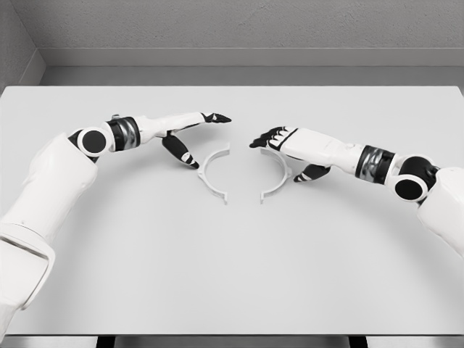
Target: Assemble PVC drainage pipe clamps
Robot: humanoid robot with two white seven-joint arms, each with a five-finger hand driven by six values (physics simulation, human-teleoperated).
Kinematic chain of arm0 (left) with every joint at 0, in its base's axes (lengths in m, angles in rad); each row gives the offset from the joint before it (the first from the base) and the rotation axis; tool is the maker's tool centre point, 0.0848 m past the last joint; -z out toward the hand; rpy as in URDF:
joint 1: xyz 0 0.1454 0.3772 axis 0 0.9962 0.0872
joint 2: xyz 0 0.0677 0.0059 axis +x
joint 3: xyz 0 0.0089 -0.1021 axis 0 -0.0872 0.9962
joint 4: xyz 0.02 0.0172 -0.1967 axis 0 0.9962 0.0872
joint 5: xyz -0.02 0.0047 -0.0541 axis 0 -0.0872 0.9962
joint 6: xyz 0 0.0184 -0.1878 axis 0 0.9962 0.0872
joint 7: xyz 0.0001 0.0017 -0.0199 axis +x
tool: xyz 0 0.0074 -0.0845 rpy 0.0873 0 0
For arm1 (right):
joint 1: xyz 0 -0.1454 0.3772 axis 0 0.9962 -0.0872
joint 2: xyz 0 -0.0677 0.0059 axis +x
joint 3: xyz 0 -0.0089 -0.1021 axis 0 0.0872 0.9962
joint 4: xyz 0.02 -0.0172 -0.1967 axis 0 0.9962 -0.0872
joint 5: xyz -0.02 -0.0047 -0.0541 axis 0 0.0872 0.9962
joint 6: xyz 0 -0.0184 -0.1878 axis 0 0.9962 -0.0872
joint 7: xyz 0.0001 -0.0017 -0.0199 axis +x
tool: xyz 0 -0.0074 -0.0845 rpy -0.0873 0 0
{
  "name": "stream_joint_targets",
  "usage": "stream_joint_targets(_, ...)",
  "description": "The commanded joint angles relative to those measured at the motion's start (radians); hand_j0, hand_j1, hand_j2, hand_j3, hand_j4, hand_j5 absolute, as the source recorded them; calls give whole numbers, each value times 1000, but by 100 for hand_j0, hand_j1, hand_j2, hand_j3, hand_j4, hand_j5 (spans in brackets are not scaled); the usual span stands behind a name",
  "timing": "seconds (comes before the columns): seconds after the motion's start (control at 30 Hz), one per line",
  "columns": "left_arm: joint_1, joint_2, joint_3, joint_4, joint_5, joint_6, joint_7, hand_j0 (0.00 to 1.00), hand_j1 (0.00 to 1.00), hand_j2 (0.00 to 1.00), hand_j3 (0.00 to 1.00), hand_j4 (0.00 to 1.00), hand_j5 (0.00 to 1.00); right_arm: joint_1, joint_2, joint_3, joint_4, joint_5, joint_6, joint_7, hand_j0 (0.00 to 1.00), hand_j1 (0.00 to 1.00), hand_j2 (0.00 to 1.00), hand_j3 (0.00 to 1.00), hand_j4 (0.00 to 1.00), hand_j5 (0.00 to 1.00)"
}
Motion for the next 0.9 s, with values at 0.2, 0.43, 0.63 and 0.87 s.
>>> stream_joint_targets(0.2, 0, -8, -12, -4, 8, 2, 0, 100, 100, 100, 100, 100, 100, -6, 10, 2, 18, 3, 1, -6, 100, 100, 100, 100, 100, 100)
stream_joint_targets(0.43, 0, -10, -12, -6, 8, 2, 0, 100, 100, 100, 100, 100, 100, -18, 22, 18, 19, 6, 1, -6, 100, 100, 100, 100, 100, 100)
stream_joint_targets(0.63, 0, -8, -12, -6, 11, 2, 0, 100, 100, 100, 100, 100, 100, -23, 31, 25, 19, 6, 1, -6, 100, 100, 100, 100, 100, 100)
stream_joint_targets(0.87, -2, 6, -12, -9, 37, 2, 0, 100, 100, 100, 100, 100, 100, -26, 34, 31, 19, 9, 1, -6, 100, 100, 100, 100, 100, 100)
